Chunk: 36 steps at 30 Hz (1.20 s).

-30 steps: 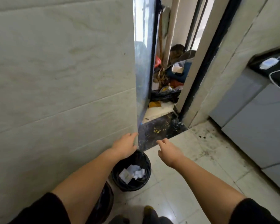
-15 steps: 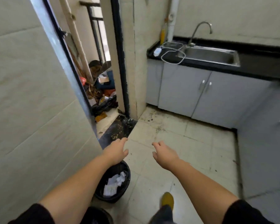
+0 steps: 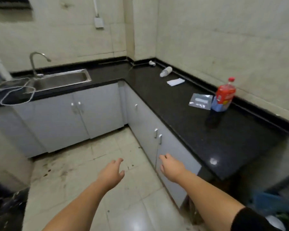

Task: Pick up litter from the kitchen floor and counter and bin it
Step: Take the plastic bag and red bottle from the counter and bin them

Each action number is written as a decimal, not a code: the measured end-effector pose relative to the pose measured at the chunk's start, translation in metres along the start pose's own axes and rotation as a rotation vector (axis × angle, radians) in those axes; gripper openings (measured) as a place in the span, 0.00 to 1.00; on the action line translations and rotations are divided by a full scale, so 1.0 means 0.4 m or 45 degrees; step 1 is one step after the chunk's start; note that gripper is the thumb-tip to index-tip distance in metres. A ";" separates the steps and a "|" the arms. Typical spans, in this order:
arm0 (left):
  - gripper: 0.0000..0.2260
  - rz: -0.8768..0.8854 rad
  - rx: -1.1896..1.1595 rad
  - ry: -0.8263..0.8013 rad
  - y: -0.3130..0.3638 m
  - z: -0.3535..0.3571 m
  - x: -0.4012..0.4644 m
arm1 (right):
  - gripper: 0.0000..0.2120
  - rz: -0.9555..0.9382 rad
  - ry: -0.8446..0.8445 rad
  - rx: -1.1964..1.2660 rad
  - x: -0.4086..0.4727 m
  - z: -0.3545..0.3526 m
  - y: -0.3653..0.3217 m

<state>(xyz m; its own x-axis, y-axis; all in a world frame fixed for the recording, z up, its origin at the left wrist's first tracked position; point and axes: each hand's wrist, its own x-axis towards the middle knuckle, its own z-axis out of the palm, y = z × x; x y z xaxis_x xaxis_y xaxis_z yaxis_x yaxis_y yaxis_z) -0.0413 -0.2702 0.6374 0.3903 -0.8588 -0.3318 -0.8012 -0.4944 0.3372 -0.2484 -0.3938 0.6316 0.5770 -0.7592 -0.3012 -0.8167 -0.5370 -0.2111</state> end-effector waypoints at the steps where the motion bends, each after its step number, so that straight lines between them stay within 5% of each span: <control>1: 0.23 0.036 0.009 -0.014 0.067 0.012 0.040 | 0.17 0.029 0.016 0.008 0.005 -0.021 0.068; 13: 0.24 0.550 0.228 -0.088 0.724 0.073 0.413 | 0.19 0.340 0.343 0.061 0.138 -0.349 0.604; 21: 0.24 0.776 0.274 -0.071 0.938 -0.010 0.774 | 0.17 0.543 0.668 0.078 0.392 -0.587 0.806; 26: 0.24 0.873 0.385 -0.232 1.031 -0.031 1.015 | 0.19 0.732 0.769 0.173 0.555 -0.713 0.887; 30: 0.23 0.933 0.506 -0.246 1.081 -0.031 1.168 | 0.21 0.829 0.720 0.143 0.652 -0.725 0.926; 36: 0.34 0.868 0.552 -0.468 1.111 0.045 1.272 | 0.18 0.918 0.781 0.068 0.711 -0.688 0.954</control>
<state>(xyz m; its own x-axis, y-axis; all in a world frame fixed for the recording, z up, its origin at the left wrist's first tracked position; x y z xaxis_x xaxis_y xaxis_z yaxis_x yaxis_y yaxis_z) -0.2071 -0.9246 0.6024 -0.3450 -0.8137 -0.4677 -0.9368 0.2674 0.2258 -0.3955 -0.9157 0.7212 -0.1790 -0.9704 0.1623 -0.9668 0.1429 -0.2118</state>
